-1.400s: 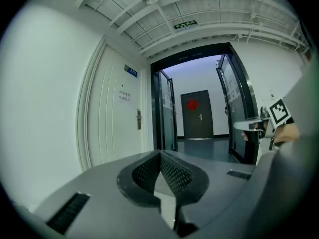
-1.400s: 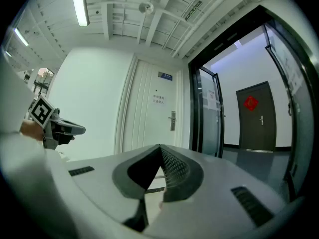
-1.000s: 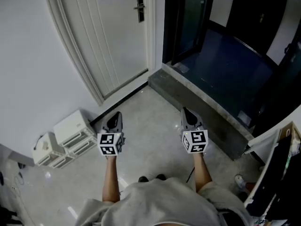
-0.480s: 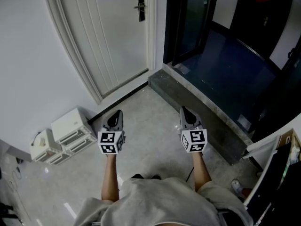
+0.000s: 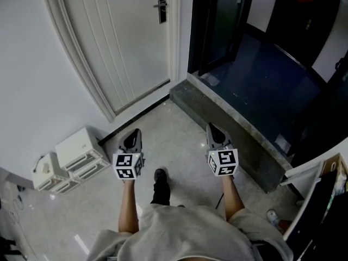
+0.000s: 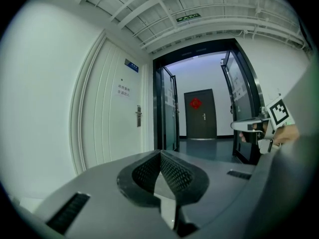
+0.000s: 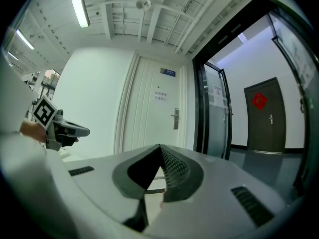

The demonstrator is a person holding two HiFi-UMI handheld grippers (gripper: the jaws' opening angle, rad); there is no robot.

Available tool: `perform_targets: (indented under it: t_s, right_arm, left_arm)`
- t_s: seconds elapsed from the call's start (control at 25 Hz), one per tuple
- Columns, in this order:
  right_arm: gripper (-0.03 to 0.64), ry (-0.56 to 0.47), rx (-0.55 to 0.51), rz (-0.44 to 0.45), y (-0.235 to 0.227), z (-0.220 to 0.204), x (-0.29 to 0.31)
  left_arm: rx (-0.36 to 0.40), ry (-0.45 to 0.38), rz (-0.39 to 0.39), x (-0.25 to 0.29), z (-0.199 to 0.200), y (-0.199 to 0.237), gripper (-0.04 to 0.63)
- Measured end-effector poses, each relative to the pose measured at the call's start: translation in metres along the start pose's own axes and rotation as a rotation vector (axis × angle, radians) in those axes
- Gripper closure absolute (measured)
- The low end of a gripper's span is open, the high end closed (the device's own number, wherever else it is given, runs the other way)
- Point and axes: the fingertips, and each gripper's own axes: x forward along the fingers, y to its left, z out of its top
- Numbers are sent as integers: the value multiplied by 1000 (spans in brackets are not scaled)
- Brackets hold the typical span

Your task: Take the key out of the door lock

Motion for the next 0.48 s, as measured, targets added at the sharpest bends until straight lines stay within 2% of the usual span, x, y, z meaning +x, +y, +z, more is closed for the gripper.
perform_targets:
  t_s: [0.24, 0.48]
  right_arm:
    - [594, 14, -7, -8, -7, -7, 66]
    - [594, 10, -10, -41, -25, 5, 158]
  left_arm:
    - [-5, 6, -23, 63, -6, 34, 578]
    - [15, -1, -76, 153, 15, 77, 579]
